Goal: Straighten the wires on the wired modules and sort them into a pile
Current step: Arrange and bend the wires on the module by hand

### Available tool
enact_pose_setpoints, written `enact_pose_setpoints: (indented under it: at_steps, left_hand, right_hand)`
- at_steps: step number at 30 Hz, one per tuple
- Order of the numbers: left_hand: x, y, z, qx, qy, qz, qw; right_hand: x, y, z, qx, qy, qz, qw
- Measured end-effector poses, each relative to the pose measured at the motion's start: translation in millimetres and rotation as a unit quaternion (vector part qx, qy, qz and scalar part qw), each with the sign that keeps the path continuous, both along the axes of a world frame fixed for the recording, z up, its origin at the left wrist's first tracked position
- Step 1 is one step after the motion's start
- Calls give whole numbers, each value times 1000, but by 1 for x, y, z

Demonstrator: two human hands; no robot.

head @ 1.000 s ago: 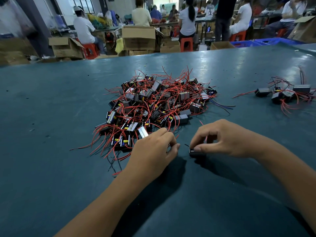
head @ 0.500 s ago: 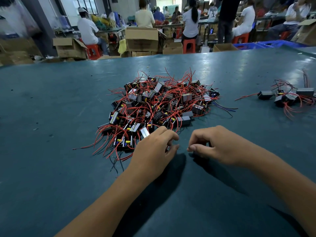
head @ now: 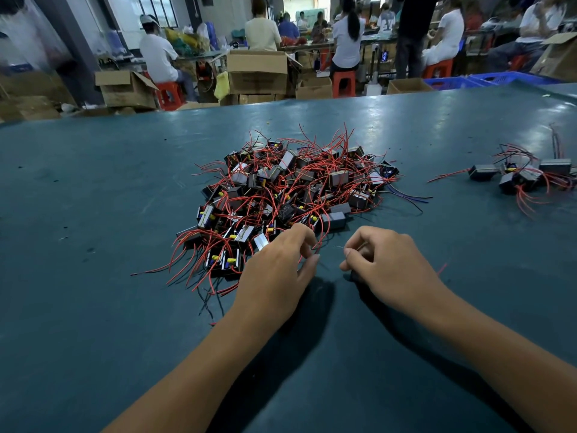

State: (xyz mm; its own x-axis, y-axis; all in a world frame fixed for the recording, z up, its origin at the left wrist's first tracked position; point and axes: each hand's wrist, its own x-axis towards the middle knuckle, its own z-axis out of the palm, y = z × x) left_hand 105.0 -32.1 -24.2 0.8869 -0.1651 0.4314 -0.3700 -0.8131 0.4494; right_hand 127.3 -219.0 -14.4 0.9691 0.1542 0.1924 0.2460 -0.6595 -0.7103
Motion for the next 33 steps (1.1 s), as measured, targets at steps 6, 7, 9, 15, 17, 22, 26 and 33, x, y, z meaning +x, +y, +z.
enact_pose_setpoints:
  at_steps: [6, 7, 9, 15, 17, 22, 26, 33]
  left_hand:
    - [-2, -1, 3, 8, -2, -37, 999]
    - [-2, -2, 3, 9, -2, -43, 999]
    - [-1, -2, 3, 13, -1, -50, 999]
    - [-1, 0, 0, 6, 26, -59, 998]
    - [-1, 1, -1, -6, 34, -58, 998]
    - [2, 0, -4, -67, 46, -54, 995]
    - [4, 2, -4, -93, 41, -37, 994]
    - [3, 2, -5, -124, 54, -28, 990]
  right_hand:
    - [-2, 1, 2, -58, -37, 9, 998]
    - [-2, 2, 2, -71, -46, 17, 996]
    - [-3, 4, 1, -72, -55, 34, 995]
    - [-4, 3, 0, -18, -60, 54, 997]
    - [-1, 1, -2, 4, -56, 55, 997]
    - [5, 0, -6, 63, -32, 71, 995]
    - [8, 2, -11, 146, 6, 84, 986]
    - [8, 5, -17, 197, 11, 92, 976]
